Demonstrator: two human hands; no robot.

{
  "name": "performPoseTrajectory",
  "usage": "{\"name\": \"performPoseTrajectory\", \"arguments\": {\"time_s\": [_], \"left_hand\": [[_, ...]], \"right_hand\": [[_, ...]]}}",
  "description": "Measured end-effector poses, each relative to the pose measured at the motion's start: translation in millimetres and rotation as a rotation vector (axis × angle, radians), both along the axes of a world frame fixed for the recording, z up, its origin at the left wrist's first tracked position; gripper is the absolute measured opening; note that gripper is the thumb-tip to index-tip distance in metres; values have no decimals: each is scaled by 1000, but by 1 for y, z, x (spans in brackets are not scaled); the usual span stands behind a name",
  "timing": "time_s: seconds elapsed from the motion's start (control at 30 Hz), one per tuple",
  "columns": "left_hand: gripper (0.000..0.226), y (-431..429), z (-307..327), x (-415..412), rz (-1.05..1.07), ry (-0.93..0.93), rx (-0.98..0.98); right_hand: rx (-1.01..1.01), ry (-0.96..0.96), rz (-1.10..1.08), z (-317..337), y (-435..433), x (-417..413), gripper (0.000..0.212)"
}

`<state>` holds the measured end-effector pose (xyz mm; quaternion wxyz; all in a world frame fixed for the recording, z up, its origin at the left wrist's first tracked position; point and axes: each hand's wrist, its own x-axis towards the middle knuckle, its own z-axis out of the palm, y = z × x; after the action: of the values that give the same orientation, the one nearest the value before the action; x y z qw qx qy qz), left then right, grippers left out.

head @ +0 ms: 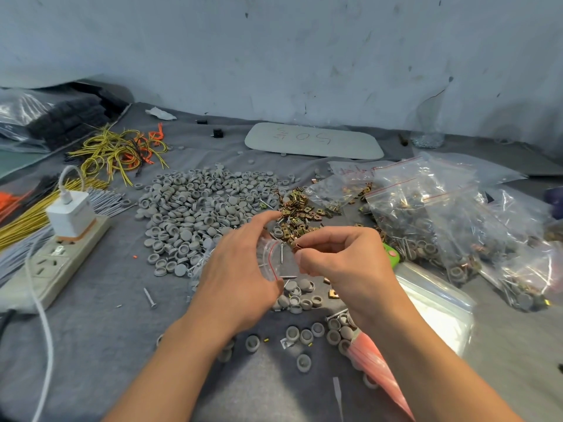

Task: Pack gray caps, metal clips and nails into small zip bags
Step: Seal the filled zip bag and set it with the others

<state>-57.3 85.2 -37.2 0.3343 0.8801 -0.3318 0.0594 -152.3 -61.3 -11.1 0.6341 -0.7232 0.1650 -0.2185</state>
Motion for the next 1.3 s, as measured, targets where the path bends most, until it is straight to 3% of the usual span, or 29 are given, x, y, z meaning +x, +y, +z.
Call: {"name": "performPoseTrajectory", "arguments": {"time_s": [0.27,0.67,1.07,1.3], "left_hand": [[101,0,-3,3,-16,2,-12],[94,2,0,4,-16,55,-142],[110,3,8,-1,-87,189,-392],[111,1,9,0,-92,354,-546]], "right_hand": [[-112,18,21,3,1,-1,33],[-121,72,-12,3,11,1,25],[-194,-164,-57,6,24,8,32],[-168,-170,-55,5,27,13,17]]}}
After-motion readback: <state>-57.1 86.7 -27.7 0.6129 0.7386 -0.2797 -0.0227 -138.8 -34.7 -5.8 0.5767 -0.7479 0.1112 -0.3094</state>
